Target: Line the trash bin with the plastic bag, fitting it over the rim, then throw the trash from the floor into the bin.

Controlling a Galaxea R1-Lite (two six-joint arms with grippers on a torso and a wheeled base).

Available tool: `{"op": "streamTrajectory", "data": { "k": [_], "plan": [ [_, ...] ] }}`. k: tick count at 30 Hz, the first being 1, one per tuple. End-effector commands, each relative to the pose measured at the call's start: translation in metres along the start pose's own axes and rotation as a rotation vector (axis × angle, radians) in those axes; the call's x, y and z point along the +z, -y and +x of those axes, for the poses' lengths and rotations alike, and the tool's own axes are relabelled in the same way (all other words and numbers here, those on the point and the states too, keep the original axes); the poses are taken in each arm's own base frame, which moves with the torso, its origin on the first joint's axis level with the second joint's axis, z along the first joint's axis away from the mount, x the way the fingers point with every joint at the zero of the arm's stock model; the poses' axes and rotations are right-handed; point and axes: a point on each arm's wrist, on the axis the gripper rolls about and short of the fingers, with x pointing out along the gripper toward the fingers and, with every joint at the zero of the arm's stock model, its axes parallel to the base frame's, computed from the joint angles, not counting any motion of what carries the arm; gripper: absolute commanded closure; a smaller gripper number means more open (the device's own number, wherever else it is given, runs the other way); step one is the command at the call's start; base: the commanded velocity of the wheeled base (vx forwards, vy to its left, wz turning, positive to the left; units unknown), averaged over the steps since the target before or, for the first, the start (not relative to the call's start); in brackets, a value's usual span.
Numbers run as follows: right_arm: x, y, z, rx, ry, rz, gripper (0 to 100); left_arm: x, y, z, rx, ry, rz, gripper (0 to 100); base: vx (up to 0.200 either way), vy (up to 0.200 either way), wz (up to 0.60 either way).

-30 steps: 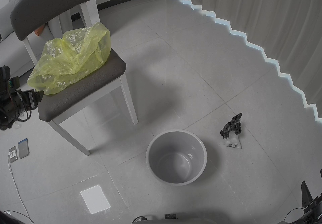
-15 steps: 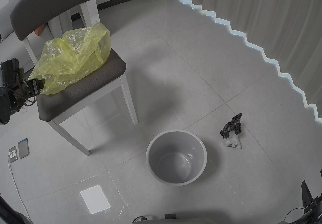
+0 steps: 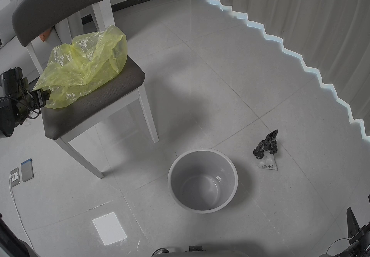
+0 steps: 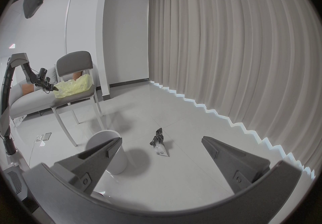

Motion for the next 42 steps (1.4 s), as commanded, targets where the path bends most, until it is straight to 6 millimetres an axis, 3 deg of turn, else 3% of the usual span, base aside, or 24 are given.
{"op": "streamTrajectory", "data": {
  "k": [1,3,4,11,13,16,19,23,26,29,30,31,32,37,42],
  "plan": [
    [-0.005,0.0,0.0,-0.001,0.0,-0.002,0,-0.001,-0.002,0.012,0.004,-0.007,0.0,0,0.0,0.0,0.0],
    [-0.005,0.0,0.0,-0.001,-0.001,-0.002,0,-0.003,-0.002,0.014,0.004,-0.01,0.001,0,0.0,0.0,0.0],
    [-0.005,0.0,0.0,-0.001,-0.001,0.0,0,-0.003,-0.002,0.017,0.001,-0.012,0.0,100,0.0,0.0,0.0],
    [0.003,0.0,-0.001,0.003,0.06,0.01,0,-0.002,-0.006,0.025,-0.026,-0.008,-0.004,100,0.0,0.0,0.0],
    [0.029,0.0,-0.008,0.019,0.187,0.037,0,0.001,-0.01,0.028,-0.017,0.004,-0.015,100,0.0,0.0,0.0],
    [0.069,-0.001,-0.009,0.026,0.211,0.041,0,0.017,-0.007,0.017,-0.046,0.055,-0.018,100,0.0,0.0,0.0],
    [0.105,-0.003,0.003,0.072,0.174,0.028,0,0.049,0.01,-0.028,-0.189,0.156,-0.01,100,0.0,0.0,0.0],
    [0.145,-0.007,0.038,0.162,0.089,0.019,0,0.086,0.038,-0.112,-0.436,0.251,0.022,100,0.0,0.0,0.0],
    [0.165,-0.01,0.065,0.195,0.058,0.017,0,0.112,0.053,-0.171,-0.605,0.316,0.08,100,0.0,0.0,0.0],
    [0.18,-0.012,0.085,0.223,0.064,0.017,0,0.128,0.06,-0.209,-0.708,0.348,0.16,100,0.0,0.0,0.0],
    [0.187,-0.015,0.096,0.246,0.068,0.02,0,0.137,0.063,-0.231,-0.774,0.36,0.204,100,0.0,0.0,0.0],
    [0.19,-0.016,0.099,0.255,0.07,0.02,0,0.14,0.065,-0.238,-0.795,0.365,0.217,100,0.0,0.0,0.0],
    [0.195,-0.02,0.11,0.284,0.067,0.021,0,0.149,0.067,-0.259,-0.873,0.38,0.259,100,0.0,0.0,0.0],
    [0.207,-0.033,0.141,0.345,0.06,0.022,0,0.17,0.064,-0.292,-0.983,0.421,0.338,100,0.0,0.0,0.0],
    [0.21,-0.043,0.171,0.375,0.01,0.028,0,0.166,0.058,-0.302,-1.016,0.372,0.439,100,0.0,0.0,0.0]
  ]
}}
